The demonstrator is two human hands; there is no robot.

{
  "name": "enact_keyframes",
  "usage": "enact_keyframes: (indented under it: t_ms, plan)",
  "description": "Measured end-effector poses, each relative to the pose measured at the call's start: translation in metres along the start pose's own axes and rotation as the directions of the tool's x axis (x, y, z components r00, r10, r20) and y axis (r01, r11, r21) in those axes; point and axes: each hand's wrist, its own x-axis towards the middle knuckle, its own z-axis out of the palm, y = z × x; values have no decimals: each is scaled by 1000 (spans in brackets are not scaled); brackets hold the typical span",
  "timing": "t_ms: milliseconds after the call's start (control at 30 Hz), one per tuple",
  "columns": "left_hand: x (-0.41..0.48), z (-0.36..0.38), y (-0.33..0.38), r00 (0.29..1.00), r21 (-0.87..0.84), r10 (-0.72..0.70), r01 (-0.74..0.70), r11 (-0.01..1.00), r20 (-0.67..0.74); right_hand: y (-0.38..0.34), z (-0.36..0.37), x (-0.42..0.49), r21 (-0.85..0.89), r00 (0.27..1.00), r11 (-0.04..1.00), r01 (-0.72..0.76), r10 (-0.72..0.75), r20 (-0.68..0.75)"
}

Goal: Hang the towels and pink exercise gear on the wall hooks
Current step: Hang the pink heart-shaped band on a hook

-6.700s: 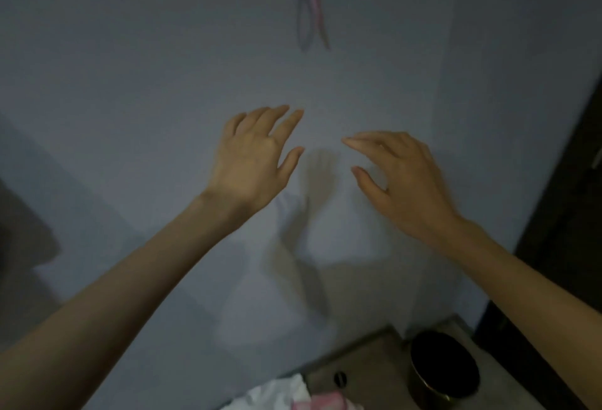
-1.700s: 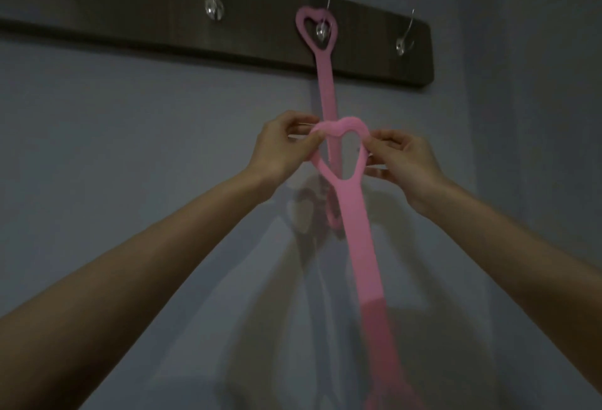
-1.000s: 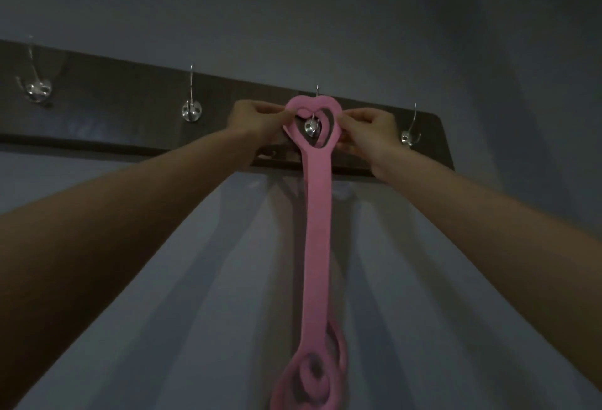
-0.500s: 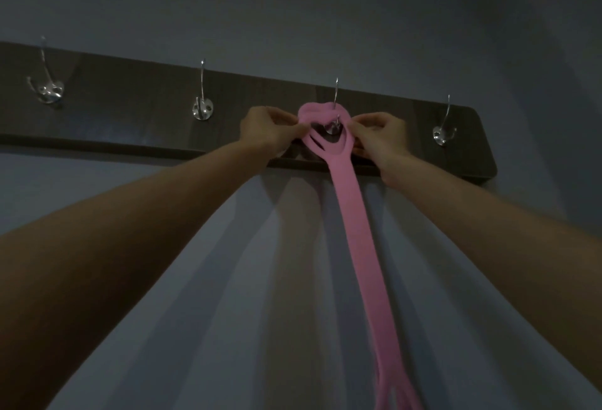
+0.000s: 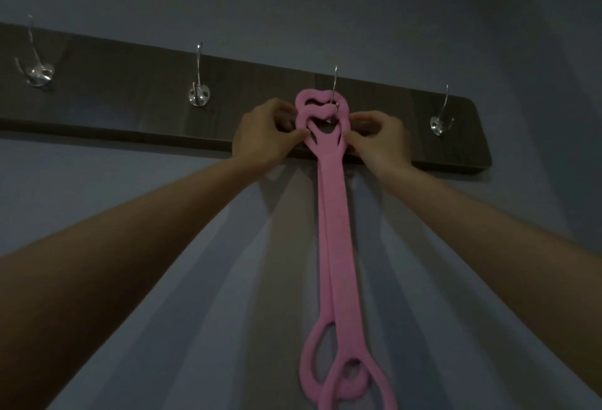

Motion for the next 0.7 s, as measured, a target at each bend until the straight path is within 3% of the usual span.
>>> enact_keyframes:
  t_ms: [133,267,700]
  plan:
    - [-18,-8,5,991,278,130,-134,951,30,-10,-14,-21,-205,978,957,206,-197,64]
    - [-45,-28,14,978,468,200,-207,859,65,-25,-26,-53,-244,943,913,326,-296,155]
    - [-168,-108,-5,972,551,155,-228,803,176,-86,-41,-188,-338,909,876,344,-222,352]
